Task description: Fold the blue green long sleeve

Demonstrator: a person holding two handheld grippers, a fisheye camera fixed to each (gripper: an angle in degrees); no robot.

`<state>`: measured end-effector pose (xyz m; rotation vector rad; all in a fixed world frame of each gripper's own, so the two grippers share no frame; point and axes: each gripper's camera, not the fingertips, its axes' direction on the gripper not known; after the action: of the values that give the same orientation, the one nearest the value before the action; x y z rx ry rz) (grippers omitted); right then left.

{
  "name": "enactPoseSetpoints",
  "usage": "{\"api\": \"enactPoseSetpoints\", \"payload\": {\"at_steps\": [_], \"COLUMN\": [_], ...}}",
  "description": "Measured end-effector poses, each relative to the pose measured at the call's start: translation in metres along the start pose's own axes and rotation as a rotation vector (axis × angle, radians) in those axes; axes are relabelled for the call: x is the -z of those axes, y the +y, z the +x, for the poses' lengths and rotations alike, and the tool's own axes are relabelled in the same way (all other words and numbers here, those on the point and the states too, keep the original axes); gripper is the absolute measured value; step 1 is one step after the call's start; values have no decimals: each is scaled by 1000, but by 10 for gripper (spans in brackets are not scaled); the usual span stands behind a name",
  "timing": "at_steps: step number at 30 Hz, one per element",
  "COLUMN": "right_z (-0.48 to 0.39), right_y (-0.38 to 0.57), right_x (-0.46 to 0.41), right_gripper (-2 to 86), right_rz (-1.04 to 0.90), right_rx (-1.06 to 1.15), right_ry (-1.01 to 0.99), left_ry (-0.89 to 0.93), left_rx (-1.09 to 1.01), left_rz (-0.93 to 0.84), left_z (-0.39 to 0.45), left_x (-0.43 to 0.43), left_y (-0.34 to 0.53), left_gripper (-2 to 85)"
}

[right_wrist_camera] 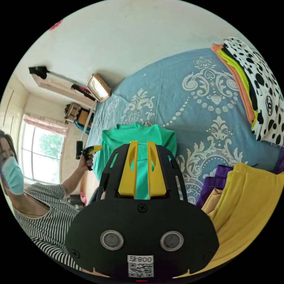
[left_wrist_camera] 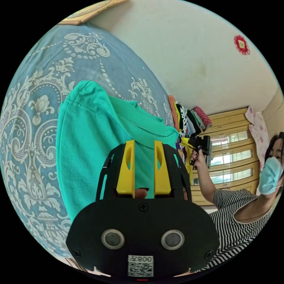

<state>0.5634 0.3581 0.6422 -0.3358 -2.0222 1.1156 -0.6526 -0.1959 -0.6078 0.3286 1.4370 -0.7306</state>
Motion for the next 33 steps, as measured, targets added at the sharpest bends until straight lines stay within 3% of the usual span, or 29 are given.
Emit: {"api": "enactPoseSetpoints", "payload": {"at_steps": [6,12,20,33], "right_z": [-34,-4,6,23], "right_y": [35,34,7,-38], "right_x": [-41,-34,-60,-84], "right_gripper": [72,65,27,5], "right_rz": [-48,93,110,138], "right_rx": [24,-115,-128,-131], "right_ry": [208,108,105,75], "left_ry": [-19,10,36,76], "left_rx": [59,99,80,116], "left_rz": [-4,5,24,102], "left_z": [-15,-32,-35,-48], "left_x": [-33,-53,-67,-86], "left_y": [-23,-44,-68,-113], "left_gripper": [86,62,10,25]}}
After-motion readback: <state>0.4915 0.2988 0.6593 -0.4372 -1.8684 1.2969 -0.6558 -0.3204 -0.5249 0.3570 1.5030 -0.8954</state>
